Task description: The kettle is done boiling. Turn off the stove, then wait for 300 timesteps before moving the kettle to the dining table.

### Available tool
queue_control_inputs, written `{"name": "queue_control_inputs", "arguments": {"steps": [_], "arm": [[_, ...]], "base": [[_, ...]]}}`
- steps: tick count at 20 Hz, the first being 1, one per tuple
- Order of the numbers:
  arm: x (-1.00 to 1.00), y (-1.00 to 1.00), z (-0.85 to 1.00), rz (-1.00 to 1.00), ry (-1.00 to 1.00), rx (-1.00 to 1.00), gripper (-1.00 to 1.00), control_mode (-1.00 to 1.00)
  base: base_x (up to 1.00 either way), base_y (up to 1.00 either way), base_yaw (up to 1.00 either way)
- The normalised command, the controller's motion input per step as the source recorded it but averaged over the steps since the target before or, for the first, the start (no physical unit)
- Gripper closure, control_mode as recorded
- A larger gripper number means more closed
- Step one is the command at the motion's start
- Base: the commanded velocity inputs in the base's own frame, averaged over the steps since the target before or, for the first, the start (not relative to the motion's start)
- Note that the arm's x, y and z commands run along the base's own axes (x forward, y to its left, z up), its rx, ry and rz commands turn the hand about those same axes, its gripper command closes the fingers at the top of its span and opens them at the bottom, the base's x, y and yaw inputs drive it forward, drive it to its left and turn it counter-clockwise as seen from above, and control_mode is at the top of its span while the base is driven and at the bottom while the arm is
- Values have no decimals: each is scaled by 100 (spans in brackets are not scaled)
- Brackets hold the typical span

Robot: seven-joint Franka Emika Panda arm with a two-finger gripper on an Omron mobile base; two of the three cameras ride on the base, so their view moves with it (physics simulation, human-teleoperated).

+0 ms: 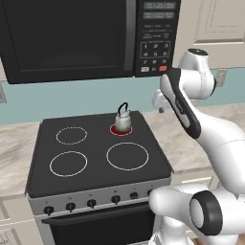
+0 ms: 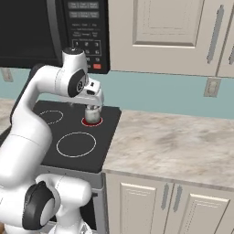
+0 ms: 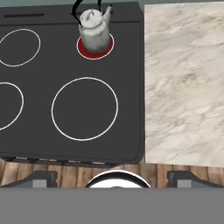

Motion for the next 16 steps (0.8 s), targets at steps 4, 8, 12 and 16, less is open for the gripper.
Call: {"name": "queue_control_inputs", "arguments": {"steps": [4,8,12,16], "arm": [[-37,40,0,0,-7,-4,-100,-100],[-49,43,0,0,-11,-4,-100,-100],[-42,33,0,-1,-8,-1,-100,-100],[-18,29,0,-7,0,0,-100,-100]], "base": [[0,0,0],[0,0,0],[0,0,0],[0,0,0]]}}
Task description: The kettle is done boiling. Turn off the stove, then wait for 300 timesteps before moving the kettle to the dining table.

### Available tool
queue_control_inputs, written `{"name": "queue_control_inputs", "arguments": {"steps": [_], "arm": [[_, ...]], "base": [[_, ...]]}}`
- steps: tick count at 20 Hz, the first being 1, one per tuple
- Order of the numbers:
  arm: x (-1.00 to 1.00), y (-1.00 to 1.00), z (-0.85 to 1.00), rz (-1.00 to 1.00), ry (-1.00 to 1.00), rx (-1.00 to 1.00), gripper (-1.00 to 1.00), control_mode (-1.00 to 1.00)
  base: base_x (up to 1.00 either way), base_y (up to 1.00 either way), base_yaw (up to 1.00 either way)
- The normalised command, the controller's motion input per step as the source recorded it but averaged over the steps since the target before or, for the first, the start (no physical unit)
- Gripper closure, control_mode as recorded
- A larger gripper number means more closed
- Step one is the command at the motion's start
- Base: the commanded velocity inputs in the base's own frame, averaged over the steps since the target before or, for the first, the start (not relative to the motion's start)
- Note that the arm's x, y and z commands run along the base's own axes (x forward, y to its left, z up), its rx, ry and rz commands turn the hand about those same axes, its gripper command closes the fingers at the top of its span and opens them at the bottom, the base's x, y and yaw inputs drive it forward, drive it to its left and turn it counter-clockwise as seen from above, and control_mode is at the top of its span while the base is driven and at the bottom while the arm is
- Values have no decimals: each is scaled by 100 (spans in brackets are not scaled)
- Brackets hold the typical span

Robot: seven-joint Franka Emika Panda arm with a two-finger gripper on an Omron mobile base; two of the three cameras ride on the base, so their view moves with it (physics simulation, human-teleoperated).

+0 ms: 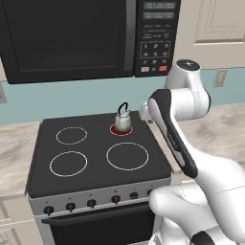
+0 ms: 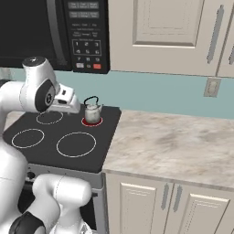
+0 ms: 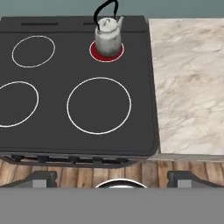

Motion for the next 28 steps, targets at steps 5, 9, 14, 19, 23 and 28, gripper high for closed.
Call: {"name": "queue_control_inputs", "arguments": {"steps": [5,9,14,19,23,28], "arm": [[-22,37,0,-7,-3,-2,-100,-100],[-45,33,-6,-6,-10,-2,-100,-100],[-55,23,-11,-3,-10,0,-100,-100],[-47,14,-14,-1,-9,0,-100,-100],[-39,10,-10,0,-8,0,-100,-100],[-19,9,0,0,-4,-4,-100,-100]], "base": [[0,0,0],[0,0,0],[0,0,0],[0,0,0],[0,0,0],[0,0,0]]}}
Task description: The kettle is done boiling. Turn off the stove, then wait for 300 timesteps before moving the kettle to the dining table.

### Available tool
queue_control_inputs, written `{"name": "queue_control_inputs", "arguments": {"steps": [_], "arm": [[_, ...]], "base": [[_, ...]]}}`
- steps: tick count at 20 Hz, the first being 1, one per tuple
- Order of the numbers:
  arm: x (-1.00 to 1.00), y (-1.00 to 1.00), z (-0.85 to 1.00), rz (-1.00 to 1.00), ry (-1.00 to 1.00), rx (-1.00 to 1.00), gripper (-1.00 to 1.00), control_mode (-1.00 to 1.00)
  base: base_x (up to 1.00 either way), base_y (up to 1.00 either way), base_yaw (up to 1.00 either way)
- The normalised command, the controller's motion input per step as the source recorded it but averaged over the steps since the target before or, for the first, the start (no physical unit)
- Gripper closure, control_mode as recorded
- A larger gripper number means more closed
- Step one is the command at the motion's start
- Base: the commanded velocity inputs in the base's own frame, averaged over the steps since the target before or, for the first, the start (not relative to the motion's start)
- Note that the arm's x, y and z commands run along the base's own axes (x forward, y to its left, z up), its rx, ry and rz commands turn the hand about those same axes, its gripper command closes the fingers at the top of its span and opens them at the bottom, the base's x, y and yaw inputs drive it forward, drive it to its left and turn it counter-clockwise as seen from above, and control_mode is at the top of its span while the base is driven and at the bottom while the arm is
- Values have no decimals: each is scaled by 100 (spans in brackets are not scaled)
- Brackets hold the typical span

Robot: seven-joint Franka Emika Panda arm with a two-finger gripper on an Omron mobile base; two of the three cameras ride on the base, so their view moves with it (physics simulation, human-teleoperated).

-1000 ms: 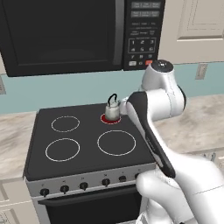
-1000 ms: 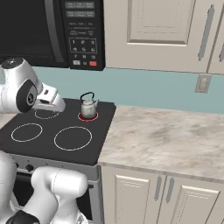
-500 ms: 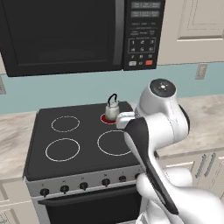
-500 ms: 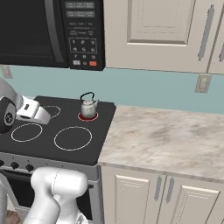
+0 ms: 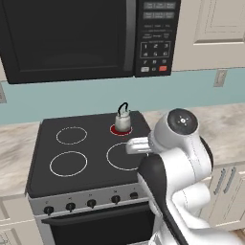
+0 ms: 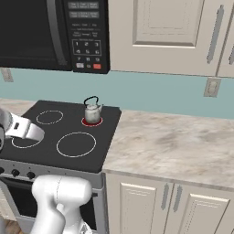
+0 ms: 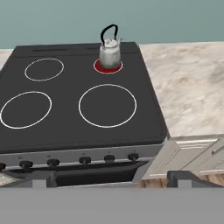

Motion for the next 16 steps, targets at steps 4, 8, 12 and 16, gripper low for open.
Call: {"name": "queue_control_inputs", "arguments": {"steps": [4,8,12,16], "arm": [[-5,20,0,0,0,-13,-100,-100],[0,25,0,0,3,-17,-100,-100],[0,25,0,1,10,-20,-100,-100],[4,24,0,2,17,-21,-100,-100]], "base": [[0,0,0],[0,0,0],[0,0,0],[0,0,0]]}}
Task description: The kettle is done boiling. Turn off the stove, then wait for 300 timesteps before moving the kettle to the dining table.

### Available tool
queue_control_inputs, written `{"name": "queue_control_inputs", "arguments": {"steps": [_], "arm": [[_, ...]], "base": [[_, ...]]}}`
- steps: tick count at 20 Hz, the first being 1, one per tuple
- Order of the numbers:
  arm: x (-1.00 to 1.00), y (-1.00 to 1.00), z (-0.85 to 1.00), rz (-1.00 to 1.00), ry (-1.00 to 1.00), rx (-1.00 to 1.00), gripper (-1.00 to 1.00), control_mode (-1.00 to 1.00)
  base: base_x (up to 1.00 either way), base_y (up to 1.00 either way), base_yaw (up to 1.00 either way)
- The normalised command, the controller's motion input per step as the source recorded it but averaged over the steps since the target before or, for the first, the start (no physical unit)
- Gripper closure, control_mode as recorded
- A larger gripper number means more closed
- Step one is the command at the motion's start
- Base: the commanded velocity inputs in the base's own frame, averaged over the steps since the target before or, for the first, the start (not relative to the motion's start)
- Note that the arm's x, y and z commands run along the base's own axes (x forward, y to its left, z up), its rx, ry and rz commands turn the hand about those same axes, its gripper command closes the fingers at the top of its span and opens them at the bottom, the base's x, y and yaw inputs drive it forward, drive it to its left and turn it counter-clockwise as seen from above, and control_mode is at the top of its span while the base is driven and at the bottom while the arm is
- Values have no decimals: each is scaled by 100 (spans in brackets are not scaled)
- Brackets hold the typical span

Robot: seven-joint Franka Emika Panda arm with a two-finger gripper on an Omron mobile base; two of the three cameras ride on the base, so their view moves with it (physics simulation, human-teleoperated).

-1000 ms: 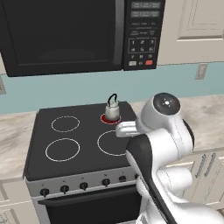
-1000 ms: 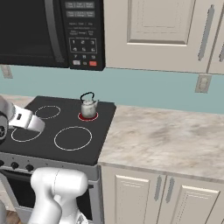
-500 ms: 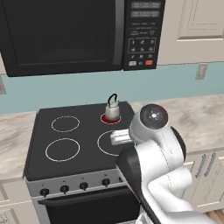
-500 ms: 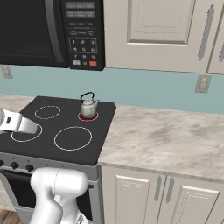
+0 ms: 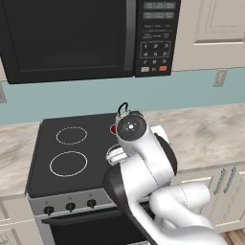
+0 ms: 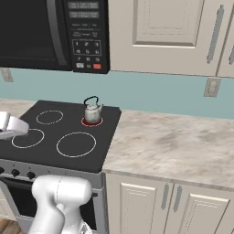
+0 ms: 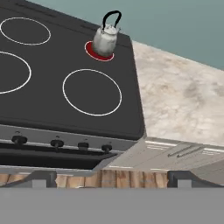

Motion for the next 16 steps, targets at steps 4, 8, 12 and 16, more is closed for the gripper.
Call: {"name": "queue_control_inputs", "arguments": {"steps": [4,8,12,16], "arm": [[6,21,0,2,23,-21,-100,-100],[3,22,0,3,22,-21,-100,-100],[0,28,0,5,18,-26,-100,-100],[0,32,0,8,14,-31,-100,-100]], "base": [[0,0,0],[0,0,0],[0,0,0],[0,0,0]]}}
